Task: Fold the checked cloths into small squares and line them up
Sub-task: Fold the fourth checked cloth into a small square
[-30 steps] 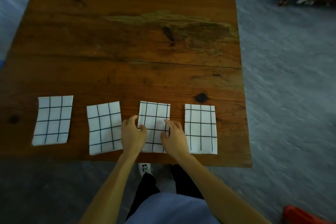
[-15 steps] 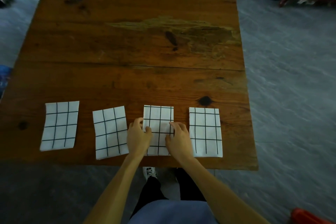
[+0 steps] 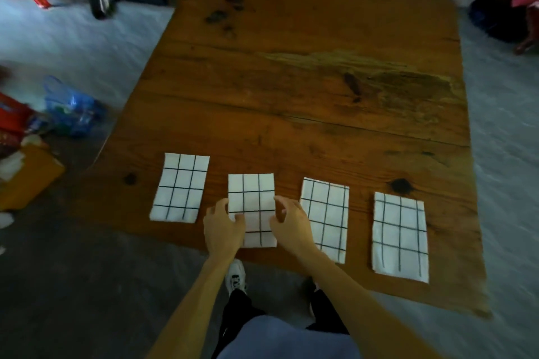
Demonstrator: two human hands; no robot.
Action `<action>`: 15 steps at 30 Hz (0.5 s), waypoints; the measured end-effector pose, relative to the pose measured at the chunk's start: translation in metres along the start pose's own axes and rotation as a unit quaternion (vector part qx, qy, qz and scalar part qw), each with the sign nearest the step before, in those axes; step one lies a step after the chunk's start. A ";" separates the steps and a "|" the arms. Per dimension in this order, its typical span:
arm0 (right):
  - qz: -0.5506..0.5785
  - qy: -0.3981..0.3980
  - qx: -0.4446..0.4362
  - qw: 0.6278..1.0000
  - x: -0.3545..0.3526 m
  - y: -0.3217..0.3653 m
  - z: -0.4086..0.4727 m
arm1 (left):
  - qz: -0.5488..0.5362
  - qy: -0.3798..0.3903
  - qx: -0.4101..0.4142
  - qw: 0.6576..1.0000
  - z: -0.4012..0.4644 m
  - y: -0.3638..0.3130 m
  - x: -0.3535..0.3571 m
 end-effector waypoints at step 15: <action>-0.015 -0.099 0.110 0.989 0.050 0.022 0.002 | 0.063 0.109 0.109 0.986 0.040 -0.009 -0.009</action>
Point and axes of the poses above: each hand's wrist, its own z-axis towards the middle knuckle, its own x-axis out of the palm, y = z × x, the point moved 3 cm from there along z, towards the middle knuckle, and after that the axes turned 15 degrees about -x, right-handed, at the moved point
